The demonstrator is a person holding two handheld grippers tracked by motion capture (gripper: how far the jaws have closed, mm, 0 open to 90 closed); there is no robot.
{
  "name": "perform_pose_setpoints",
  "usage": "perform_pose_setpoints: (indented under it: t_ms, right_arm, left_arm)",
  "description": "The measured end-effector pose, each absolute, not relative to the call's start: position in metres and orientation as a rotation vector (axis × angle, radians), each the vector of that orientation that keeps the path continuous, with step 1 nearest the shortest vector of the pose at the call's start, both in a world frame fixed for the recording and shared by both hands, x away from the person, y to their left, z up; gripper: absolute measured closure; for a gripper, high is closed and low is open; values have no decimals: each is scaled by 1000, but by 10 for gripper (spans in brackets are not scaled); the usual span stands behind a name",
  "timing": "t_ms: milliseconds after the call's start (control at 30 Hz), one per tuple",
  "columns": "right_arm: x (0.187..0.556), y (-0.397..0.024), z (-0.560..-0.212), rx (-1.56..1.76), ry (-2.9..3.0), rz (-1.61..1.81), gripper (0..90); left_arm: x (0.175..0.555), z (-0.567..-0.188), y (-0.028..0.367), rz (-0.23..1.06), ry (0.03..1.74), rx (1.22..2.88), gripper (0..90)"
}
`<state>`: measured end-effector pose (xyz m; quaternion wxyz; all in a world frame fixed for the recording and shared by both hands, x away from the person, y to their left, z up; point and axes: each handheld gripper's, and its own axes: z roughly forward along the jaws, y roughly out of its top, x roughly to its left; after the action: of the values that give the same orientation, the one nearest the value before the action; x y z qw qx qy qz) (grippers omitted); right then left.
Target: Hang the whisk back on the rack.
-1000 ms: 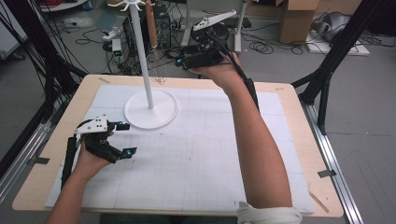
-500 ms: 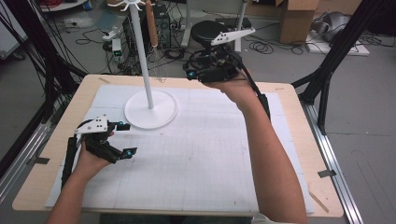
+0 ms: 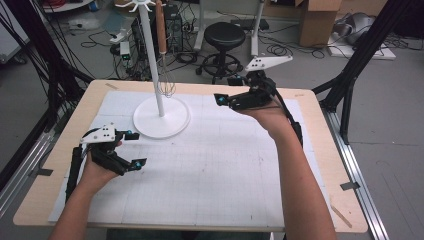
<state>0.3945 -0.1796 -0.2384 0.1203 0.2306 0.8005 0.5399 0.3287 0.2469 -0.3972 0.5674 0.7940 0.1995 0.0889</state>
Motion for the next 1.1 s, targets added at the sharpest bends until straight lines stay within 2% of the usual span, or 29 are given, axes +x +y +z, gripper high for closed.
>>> perform_pose_setpoints:
  t_ms: [200,733,1100]
  right_arm:
    - [382,-197,-253,717,2300,1600,155]
    - [354,-232,-295,828,2236,1662,146]
    - [335,-245,-321,842,2211,1644,110]
  left_arm:
    - [329,-398,246,209,464,1877,17]
    - [328,-399,245,210,468,1883,17]
    - [328,-401,244,206,476,1892,17]
